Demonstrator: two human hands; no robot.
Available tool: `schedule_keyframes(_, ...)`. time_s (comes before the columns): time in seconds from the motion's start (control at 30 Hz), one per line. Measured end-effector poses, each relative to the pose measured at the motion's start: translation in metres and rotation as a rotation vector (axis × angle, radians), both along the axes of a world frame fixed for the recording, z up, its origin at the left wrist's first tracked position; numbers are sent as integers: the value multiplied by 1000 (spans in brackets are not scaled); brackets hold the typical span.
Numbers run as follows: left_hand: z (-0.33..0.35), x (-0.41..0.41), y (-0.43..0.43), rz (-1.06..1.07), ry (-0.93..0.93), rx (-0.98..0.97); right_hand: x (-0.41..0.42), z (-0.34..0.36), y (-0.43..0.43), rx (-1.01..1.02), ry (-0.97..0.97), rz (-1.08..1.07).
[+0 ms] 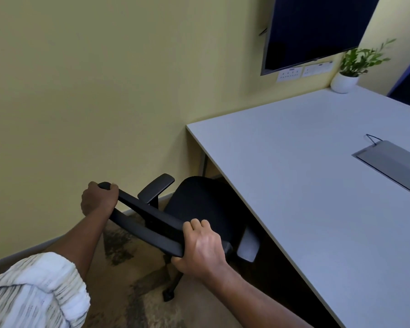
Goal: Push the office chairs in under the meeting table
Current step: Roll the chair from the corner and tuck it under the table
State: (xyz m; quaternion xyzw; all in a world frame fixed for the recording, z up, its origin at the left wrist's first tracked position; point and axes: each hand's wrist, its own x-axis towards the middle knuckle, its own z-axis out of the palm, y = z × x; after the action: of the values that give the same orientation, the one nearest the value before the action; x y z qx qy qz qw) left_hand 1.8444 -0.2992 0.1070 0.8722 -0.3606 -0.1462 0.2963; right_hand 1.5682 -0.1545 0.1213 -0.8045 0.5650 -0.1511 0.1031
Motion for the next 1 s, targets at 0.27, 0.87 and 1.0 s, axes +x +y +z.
schedule_keyframes(0.27,0,-61,-41,-96,-25,-6,-38,0,-12,7,-23,-97)
schedule_keyframes(0.87,-12,-147,-112,-448,-202,-2,-51,-12,-61,2,-87,-339)
schedule_keyframes(1.0,-14,-152,-141,-506,-188,4,-40,-12,-81,8,-113,-397)
